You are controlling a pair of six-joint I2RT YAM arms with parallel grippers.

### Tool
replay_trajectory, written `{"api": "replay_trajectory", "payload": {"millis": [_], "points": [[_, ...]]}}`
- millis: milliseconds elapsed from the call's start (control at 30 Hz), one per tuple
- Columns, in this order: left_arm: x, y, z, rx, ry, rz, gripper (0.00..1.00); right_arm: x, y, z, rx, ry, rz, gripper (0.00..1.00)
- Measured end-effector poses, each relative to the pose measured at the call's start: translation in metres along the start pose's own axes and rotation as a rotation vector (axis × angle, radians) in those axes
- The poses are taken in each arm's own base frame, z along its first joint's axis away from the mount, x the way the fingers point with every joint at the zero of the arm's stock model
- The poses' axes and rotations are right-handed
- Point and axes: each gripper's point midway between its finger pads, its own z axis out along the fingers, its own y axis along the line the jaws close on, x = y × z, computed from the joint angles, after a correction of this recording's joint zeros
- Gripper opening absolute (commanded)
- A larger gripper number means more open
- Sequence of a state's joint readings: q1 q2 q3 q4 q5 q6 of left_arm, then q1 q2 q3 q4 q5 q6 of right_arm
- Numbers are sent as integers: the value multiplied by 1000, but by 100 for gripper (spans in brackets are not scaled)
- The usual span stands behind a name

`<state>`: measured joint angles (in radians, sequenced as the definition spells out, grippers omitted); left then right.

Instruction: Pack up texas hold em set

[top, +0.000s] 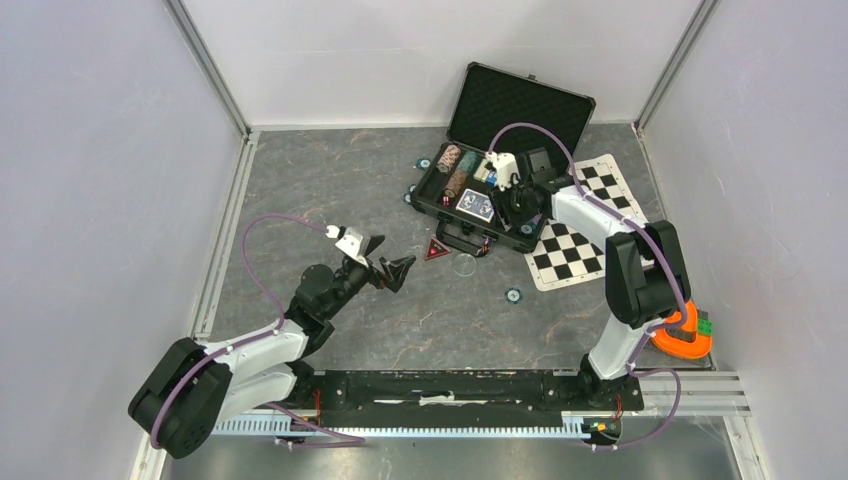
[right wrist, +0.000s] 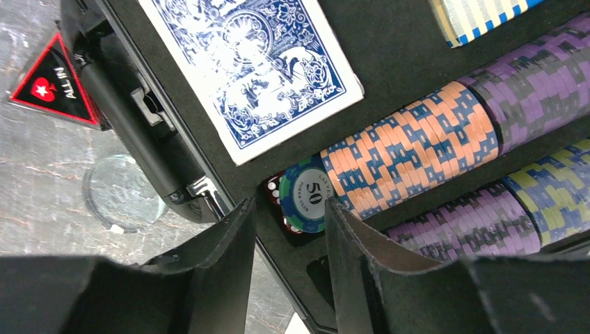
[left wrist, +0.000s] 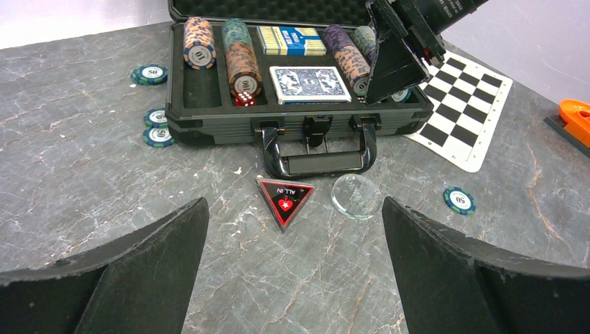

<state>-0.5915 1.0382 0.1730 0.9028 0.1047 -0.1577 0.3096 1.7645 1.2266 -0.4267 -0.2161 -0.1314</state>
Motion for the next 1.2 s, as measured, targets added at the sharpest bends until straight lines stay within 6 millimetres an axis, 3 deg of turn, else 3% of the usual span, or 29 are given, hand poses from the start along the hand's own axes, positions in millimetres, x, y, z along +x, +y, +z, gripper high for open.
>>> {"api": "replay_trajectory", "payload": {"millis": [67, 233, 333, 500, 833, 1200], "points": [[0, 0, 0, 0, 2, 0, 100, 2, -1, 0, 8, 9, -14, 34], [1, 0, 0, -1, 5, -1, 100, 2, -6, -1, 49, 30, -36, 27], [2, 0, 0, -1, 8, 0, 100, 2, -7, 0, 61, 40, -42, 13], [3, 0, 0, -1, 11, -1, 100, -4, -7, -1, 81, 30, -66, 0], [3, 0, 0, -1, 11, 0, 100, -10, -15, -6, 124, 20, -77, 0], [3, 0, 0, -1, 11, 0, 100, -17, -18, -30, 166, -2, -79, 0]]}}
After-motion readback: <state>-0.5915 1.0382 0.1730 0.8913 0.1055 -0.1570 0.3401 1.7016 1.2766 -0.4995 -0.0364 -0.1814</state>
